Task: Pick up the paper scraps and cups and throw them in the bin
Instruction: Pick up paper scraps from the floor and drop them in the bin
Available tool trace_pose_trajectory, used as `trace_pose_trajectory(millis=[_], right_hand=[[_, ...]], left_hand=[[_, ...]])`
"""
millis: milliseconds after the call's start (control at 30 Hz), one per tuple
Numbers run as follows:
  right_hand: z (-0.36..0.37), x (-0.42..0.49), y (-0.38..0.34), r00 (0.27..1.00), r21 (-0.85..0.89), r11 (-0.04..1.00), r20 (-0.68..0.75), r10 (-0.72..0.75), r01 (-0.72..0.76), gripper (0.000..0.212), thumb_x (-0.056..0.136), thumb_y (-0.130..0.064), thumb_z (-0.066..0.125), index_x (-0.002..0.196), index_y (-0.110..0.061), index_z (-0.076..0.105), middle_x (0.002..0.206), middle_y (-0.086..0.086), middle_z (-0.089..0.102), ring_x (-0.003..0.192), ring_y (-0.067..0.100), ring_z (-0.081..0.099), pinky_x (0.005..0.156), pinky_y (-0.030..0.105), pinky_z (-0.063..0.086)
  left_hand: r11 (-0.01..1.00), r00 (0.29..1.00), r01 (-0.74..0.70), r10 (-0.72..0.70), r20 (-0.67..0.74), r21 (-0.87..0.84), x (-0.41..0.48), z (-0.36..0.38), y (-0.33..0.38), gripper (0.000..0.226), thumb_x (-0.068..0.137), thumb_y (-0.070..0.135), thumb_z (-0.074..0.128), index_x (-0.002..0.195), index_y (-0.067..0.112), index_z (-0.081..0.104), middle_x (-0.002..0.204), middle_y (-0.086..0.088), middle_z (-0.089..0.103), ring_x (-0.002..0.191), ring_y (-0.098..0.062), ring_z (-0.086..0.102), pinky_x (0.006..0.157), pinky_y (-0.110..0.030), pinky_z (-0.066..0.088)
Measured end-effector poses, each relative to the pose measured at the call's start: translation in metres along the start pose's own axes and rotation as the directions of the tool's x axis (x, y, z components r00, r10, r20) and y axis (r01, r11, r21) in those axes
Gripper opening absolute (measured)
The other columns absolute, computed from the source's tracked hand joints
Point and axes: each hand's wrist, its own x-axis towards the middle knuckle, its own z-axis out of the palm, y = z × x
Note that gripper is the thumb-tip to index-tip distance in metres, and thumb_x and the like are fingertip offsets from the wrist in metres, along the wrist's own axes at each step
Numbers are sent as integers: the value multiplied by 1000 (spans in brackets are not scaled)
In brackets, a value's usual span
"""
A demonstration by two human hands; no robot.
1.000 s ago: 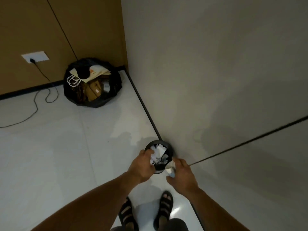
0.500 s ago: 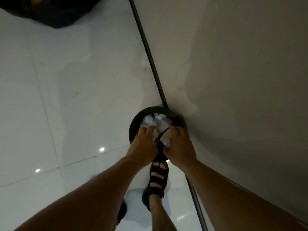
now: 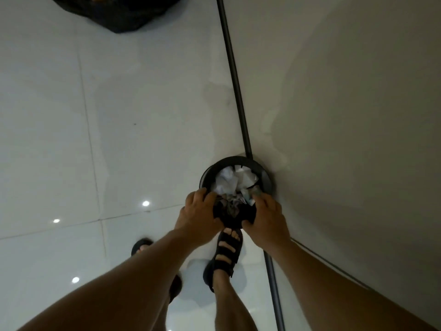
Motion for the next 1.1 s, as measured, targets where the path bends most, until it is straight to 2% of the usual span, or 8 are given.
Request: trace_pose_trajectory(millis=[200, 300, 433, 600, 733, 867, 1000, 1100], right_hand=[[-79, -84, -68, 1000, 114, 993, -9, 0, 1, 77, 86, -37, 66, 150, -21, 27, 157, 4, 19, 143, 27, 18, 110, 42, 32], [-114, -142, -110, 999, 105, 993, 1, -50, 50, 78, 87, -41, 65, 151, -19, 26, 158, 5, 18, 144, 26, 16, 115, 41, 28], [-147, -209, -165, 977, 21, 976, 0, -215, 215, 79, 88, -47, 61, 153, -22, 23, 159, 3, 17, 147, 25, 12, 117, 43, 25], [-180, -270, -222, 875, -202, 853, 47, -482, 480, 78, 89, -52, 56, 153, -26, 20, 160, 2, 15, 145, 24, 13, 116, 41, 25], [-198, -311, -262, 768, -366, 695, 98, -633, 620, 82, 88, -58, 52, 154, -27, 15, 161, 2, 11, 145, 25, 11, 113, 43, 26], [-192, -363, -304, 634, -456, 503, 195, -748, 734, 84, 88, -61, 51, 155, -29, 11, 161, 2, 7, 145, 24, 9, 114, 43, 24], [-155, -436, -350, 476, -492, 288, 315, -821, 822, 84, 87, -63, 50, 154, -30, 12, 161, 1, 8, 146, 24, 8, 114, 44, 22], [-109, -506, -379, 323, -481, 102, 402, -857, 871, 84, 86, -63, 51, 153, -30, 14, 160, 2, 11, 146, 24, 11, 113, 44, 23]], left_hand=[[998, 997, 60, -59, -53, 18, -87, -108, 1, 75, 85, 42, 61, 148, 25, 23, 156, -3, 17, 143, -26, 15, 110, -46, 31], [997, 994, 71, -67, -87, 40, -156, -156, -3, 76, 86, 41, 60, 149, 23, 21, 157, -5, 16, 143, -28, 15, 110, -47, 32], [991, 973, 132, -129, -192, 0, -246, -200, -11, 78, 86, 44, 57, 150, 24, 17, 157, -5, 16, 143, -29, 15, 110, -46, 33], [962, 905, 262, -273, -326, -79, -351, -235, -23, 77, 88, 47, 52, 150, 23, 14, 156, -5, 20, 143, -28, 17, 110, -47, 34], [909, 790, 361, -416, -451, -207, -433, -237, -31, 75, 89, 50, 50, 150, 22, 16, 156, -6, 20, 143, -28, 17, 110, -48, 32], [827, 649, 459, -562, -512, -325, -514, -207, -42, 75, 88, 53, 48, 150, 23, 19, 156, -5, 20, 144, -27, 15, 110, -49, 32], [695, 479, 531, -718, -505, -485, -608, -161, -63, 73, 88, 56, 46, 148, 23, 23, 156, -4, 20, 145, -26, 13, 110, -49, 30], [547, 305, 551, -835, -458, -630, -686, -116, -84, 71, 88, 56, 45, 148, 23, 25, 156, -3, 21, 144, -25, 13, 111, -49, 28]])
